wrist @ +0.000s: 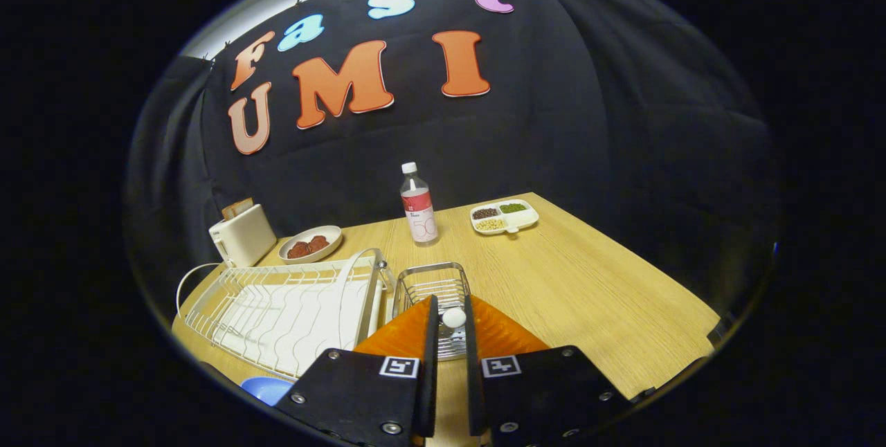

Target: Take the plate from the dish rack, then take the spoon from the basket and place it into the plate.

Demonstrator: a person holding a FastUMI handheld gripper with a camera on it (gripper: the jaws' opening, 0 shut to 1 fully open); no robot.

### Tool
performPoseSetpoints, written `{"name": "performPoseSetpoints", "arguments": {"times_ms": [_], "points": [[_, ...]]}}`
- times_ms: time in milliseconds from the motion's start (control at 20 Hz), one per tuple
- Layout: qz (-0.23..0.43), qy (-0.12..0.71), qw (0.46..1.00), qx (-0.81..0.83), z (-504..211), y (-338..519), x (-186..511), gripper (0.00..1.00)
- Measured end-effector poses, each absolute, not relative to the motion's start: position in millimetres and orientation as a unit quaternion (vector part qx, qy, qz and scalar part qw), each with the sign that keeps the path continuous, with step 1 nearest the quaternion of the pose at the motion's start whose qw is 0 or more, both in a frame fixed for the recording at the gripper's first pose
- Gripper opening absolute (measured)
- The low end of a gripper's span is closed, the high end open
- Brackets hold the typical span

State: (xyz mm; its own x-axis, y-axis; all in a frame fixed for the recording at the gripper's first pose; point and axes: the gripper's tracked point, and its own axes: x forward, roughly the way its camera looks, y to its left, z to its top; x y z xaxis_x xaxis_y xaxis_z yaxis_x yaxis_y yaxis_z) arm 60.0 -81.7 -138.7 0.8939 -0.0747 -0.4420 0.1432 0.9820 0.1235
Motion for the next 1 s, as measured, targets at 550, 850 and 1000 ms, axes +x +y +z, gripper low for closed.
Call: {"name": "performPoseSetpoints", "arguments": {"times_ms": [550, 850, 1000], "points": [[-0.028, 0.166, 0.982, 0.088, -63, -73, 47, 0.08], [0.038, 0.136, 0.987, 0.078, -14, -41, 4, 0.08], [0.082, 0.134, 0.985, 0.078, -4, -17, -15, 0.09]]}}
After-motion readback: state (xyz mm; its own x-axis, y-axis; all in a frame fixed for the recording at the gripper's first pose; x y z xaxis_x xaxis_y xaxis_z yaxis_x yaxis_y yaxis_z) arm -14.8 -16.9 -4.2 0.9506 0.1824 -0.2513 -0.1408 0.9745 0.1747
